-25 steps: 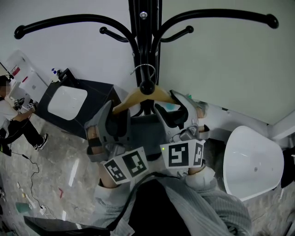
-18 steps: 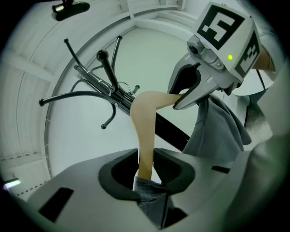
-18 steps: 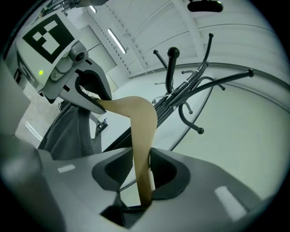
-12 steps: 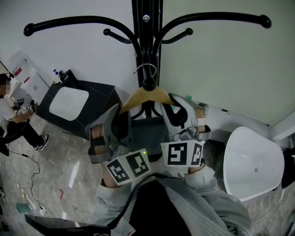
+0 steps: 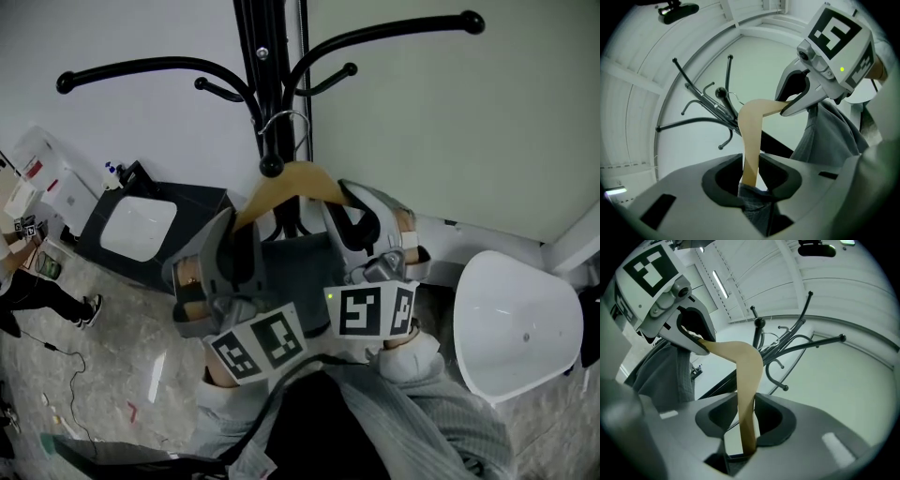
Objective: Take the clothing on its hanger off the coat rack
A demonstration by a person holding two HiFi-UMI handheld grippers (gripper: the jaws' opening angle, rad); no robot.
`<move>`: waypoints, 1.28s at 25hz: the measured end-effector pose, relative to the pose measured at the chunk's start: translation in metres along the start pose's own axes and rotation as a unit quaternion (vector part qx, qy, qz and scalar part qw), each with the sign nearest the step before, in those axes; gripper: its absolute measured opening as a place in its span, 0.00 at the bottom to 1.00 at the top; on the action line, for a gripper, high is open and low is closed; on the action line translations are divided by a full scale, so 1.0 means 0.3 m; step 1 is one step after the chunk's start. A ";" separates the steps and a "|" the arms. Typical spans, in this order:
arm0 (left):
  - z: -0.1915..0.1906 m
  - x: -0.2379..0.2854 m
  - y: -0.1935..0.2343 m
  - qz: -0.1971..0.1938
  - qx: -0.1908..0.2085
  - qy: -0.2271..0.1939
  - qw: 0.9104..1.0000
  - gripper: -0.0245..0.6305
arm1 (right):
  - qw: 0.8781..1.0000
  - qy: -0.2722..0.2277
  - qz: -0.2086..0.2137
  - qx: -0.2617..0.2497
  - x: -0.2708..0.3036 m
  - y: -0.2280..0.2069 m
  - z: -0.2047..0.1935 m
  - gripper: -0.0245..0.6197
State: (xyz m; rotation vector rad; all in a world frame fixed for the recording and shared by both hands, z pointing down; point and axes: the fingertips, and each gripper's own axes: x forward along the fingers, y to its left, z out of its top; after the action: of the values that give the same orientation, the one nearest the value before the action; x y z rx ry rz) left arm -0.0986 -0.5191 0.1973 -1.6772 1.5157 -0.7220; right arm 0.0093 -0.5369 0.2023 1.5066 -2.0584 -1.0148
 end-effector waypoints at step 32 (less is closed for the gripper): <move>0.399 -0.350 -0.594 -0.241 -0.046 -0.220 0.944 0.19 | 0.940 0.272 -0.208 -0.008 -0.839 -0.077 -0.334 0.21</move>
State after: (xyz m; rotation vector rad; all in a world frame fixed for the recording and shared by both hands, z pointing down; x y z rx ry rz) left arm 0.0848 -0.3933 0.2851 -2.1408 0.8441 -0.4726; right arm 0.1789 -0.3376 0.2765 1.9922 -1.3774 -0.6348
